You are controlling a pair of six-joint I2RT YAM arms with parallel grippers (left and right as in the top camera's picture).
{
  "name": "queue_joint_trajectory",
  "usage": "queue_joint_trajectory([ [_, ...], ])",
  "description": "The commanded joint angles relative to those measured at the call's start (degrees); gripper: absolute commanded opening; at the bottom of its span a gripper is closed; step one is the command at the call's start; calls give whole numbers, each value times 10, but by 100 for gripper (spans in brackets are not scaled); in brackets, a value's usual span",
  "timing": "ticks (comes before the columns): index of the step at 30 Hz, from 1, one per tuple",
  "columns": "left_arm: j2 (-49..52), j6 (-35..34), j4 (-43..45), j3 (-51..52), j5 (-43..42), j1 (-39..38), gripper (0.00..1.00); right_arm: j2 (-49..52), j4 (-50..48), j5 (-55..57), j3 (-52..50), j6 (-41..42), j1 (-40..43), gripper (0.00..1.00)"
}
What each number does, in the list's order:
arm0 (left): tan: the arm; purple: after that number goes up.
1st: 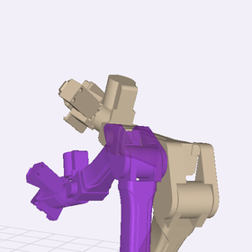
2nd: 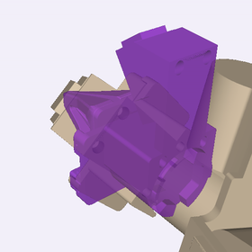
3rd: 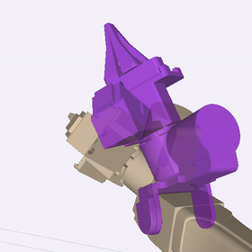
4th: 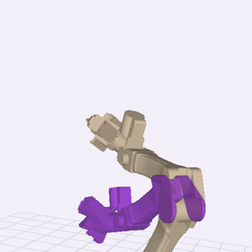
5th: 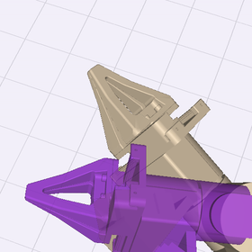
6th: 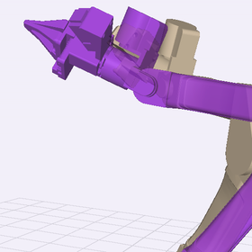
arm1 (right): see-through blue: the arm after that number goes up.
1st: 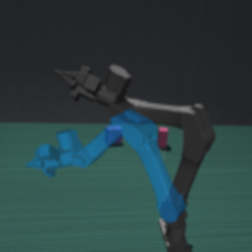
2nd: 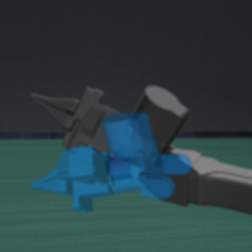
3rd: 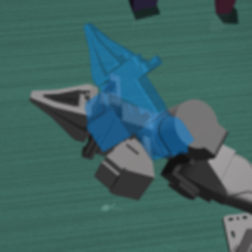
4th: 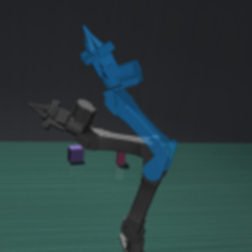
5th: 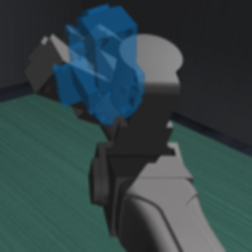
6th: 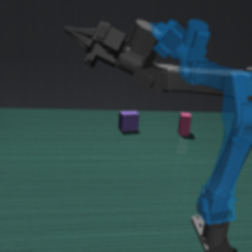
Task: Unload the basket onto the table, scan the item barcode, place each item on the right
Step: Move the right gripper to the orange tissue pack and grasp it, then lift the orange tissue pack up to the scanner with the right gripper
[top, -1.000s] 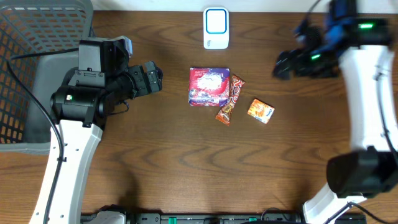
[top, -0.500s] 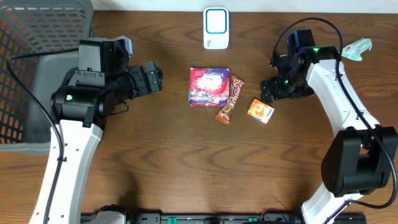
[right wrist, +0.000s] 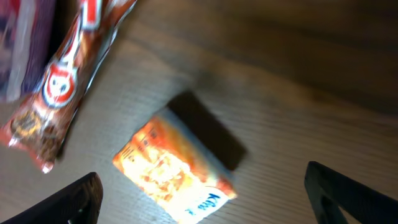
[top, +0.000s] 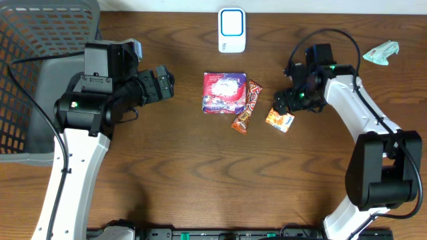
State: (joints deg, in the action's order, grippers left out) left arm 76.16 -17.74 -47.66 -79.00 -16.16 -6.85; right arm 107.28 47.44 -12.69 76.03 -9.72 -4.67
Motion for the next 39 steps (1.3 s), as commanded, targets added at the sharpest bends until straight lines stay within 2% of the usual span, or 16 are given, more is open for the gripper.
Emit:
queue_joint_trajectory([
  [1, -5, 6, -1, 0, 3, 2, 98, 19, -3, -71, -17, -40, 14, 90],
  [4, -5, 6, -1, 0, 3, 2, 98, 43, -4, -74, -23, -43, 18, 73],
  [7, -5, 6, -1, 0, 3, 2, 98, 71, -2, -92, -23, -50, 21, 77],
  [8, -5, 6, -1, 0, 3, 2, 98, 78, -1, -103, -23, -52, 21, 70],
  [11, -5, 6, -1, 0, 3, 2, 98, 88, 3, -115, -23, -51, 21, 36],
  [13, -5, 6, -1, 0, 3, 2, 98, 87, 7, -118, -22, -49, 20, 7],
  [14, -5, 6, -1, 0, 3, 2, 98, 86, 12, -118, -19, -42, 20, 1],
  [20, -5, 6, -1, 0, 3, 2, 98, 74, 68, -115, 58, 16, 20, 1],
  [25, -5, 6, -1, 0, 3, 2, 98, 68, 46, -114, 167, 167, 19, 1],
  [28, -5, 6, -1, 0, 3, 2, 98, 68, -45, -114, 208, 259, 14, 1],
  [31, -5, 6, -1, 0, 3, 2, 98, 68, -196, -113, 218, 331, 0, 1],
  [33, -5, 6, -1, 0, 3, 2, 98, 72, -300, -97, 217, 333, -16, 1],
  [35, -5, 6, -1, 0, 3, 2, 98, 80, -364, -22, 217, 333, -40, 1],
  [39, -5, 6, -1, 0, 3, 2, 98, 102, -419, 157, 217, 301, -96, 1],
])
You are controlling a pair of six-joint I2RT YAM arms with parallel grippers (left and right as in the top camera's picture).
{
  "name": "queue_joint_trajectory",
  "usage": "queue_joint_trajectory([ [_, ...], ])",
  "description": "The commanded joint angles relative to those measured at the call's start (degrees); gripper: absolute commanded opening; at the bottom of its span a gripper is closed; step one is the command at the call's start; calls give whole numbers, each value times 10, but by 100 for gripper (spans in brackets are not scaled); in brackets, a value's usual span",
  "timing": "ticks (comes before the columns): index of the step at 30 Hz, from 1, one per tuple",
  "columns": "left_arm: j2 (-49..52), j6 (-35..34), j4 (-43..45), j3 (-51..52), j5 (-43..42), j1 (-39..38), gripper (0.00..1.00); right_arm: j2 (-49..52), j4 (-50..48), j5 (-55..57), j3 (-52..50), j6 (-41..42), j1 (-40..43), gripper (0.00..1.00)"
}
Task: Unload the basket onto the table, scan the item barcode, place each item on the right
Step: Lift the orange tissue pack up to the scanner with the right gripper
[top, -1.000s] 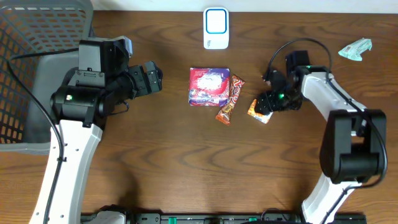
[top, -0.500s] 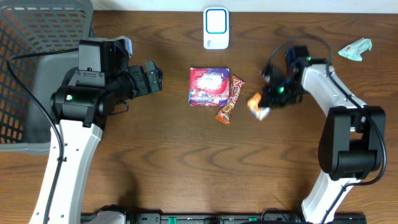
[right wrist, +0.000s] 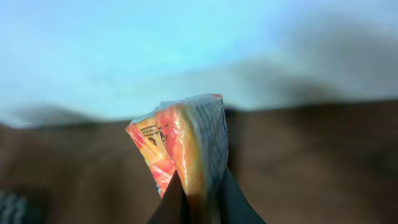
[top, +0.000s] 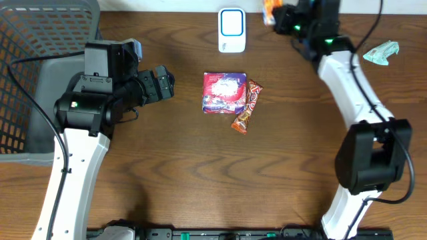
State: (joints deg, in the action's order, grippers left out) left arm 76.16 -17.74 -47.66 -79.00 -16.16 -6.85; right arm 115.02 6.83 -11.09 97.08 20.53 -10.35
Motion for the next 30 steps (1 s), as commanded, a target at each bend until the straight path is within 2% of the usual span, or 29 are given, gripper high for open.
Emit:
queue_joint_trajectory([
  [1, -5, 6, -1, 0, 3, 2, 98, 34, -29, 178, 6, -29, -56, 1],
  [9, -5, 6, -1, 0, 3, 2, 98, 116, -148, 297, 7, -195, -134, 1],
  [11, -5, 6, -1, 0, 3, 2, 98, 136, -174, 329, 7, -210, -144, 1],
  [17, -5, 6, -1, 0, 3, 2, 98, 150, -199, 335, 9, -214, -143, 1],
  [25, -5, 6, -1, 0, 3, 2, 98, 76, -109, 398, 54, -170, -87, 1],
  [30, -5, 6, -1, 0, 3, 2, 98, 35, 31, 424, 54, -173, 13, 1],
])
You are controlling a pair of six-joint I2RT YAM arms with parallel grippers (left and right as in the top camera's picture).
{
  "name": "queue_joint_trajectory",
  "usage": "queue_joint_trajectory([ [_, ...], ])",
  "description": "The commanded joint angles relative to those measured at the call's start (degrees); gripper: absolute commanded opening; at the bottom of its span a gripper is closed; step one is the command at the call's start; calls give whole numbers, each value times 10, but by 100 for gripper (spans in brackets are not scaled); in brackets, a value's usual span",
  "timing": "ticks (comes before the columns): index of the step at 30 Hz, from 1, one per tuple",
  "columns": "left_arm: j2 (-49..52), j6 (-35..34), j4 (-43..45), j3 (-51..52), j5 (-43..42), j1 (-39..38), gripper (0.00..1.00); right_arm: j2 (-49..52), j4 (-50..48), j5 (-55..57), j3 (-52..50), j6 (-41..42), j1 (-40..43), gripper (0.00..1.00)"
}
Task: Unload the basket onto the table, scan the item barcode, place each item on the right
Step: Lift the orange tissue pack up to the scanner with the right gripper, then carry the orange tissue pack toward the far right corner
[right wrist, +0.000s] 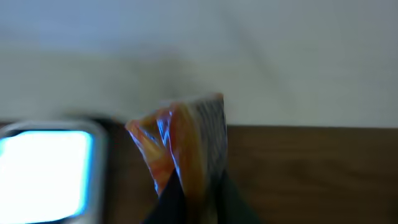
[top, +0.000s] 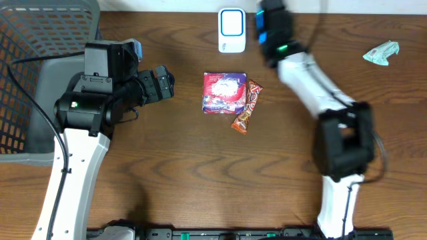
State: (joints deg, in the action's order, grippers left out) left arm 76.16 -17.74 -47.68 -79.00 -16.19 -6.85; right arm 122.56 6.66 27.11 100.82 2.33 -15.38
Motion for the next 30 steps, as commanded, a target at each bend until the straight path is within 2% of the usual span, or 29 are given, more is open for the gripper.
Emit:
queue_joint_trajectory([
  [1, -5, 6, -1, 0, 4, 2, 98, -40, 72, 38, 17, 9, 88, 1],
  [5, -5, 6, -1, 0, 4, 2, 98, -21, 156, 38, 14, 46, 170, 1],
  [10, -5, 6, -1, 0, 4, 2, 98, 10, 137, -72, 14, 74, 253, 1],
  [12, -5, 6, -1, 0, 4, 2, 98, 22, 126, -82, 14, 86, 275, 3],
  [13, -5, 6, -1, 0, 4, 2, 98, 27, 123, -82, 14, 86, 284, 16],
  [15, -5, 6, -1, 0, 4, 2, 98, 35, 124, -82, 14, 86, 298, 54],
  [16, -5, 6, -1, 0, 4, 2, 98, 37, 129, -82, 14, 86, 304, 59],
  [21, -5, 6, -1, 0, 4, 2, 98, 23, 163, -82, 16, 61, 313, 98],
  [24, -5, 6, -1, 0, 4, 2, 98, -17, 192, -121, 16, 59, 307, 99],
  [30, -5, 6, -1, 0, 4, 2, 98, -114, 273, -453, 16, 59, 269, 99],
])
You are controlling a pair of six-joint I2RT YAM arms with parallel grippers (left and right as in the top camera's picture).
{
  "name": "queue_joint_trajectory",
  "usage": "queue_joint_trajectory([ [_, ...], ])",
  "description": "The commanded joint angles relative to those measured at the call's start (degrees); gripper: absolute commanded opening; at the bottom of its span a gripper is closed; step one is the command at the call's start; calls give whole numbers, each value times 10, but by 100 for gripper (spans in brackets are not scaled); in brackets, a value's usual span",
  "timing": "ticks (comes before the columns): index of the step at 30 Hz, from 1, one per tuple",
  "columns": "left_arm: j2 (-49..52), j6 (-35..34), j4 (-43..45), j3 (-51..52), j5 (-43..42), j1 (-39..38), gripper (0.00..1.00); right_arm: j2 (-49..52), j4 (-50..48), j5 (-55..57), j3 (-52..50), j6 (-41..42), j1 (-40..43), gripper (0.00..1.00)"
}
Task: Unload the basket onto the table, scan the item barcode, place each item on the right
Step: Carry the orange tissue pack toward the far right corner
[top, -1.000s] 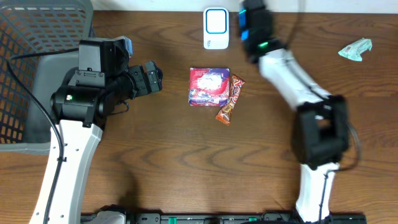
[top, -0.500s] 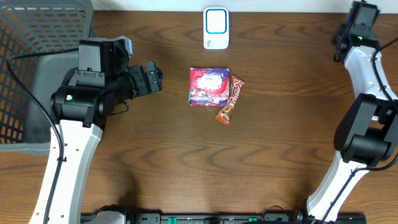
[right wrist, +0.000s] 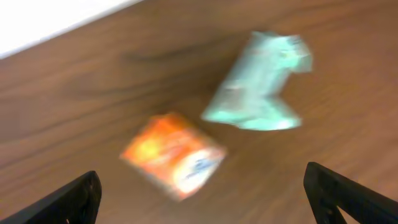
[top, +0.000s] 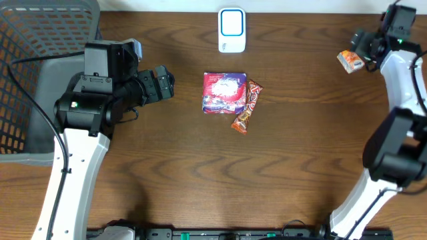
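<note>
The orange snack packet (top: 349, 61) lies on the wooden table at the far right, and it also shows below my right gripper (right wrist: 208, 208) as a blurred orange packet (right wrist: 174, 154). That gripper (top: 364, 52) is open and hovers just above the packet, with nothing between its dark fingertips (right wrist: 74, 198). The white scanner (top: 231, 30) with its blue face stands at the back centre. My left gripper (top: 160, 84) hangs over the left part of the table, far from the packet, and its jaws do not show clearly.
A teal packet (right wrist: 261, 93) lies right beside the orange one. A red-purple pouch (top: 224, 92) and a brown-orange bar (top: 246, 107) lie mid-table. A grey mesh basket (top: 27, 73) fills the far left.
My right gripper was shut on the orange packet beside the scanner. It is now at the far right and open, and the packet lies on the table next to the teal packet.
My right gripper was open over the orange packet lying right of the bar. Then it held the packet raised at the back, right of the scanner, then close to the scanner's lit face. Now the packet lies let go at the far right. The left arm stayed still.
</note>
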State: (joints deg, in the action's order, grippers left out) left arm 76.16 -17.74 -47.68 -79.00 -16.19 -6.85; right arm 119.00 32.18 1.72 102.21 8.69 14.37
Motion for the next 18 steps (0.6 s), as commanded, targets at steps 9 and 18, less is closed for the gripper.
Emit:
queue_joint_trajectory([
  [9, -5, 6, -1, 0, 4, 2, 98, -86, 100, -124, 1, -19, -124, 87],
  [18, -5, 6, -1, 0, 4, 2, 98, 52, 32, -5, 1, -4, -121, 17],
])
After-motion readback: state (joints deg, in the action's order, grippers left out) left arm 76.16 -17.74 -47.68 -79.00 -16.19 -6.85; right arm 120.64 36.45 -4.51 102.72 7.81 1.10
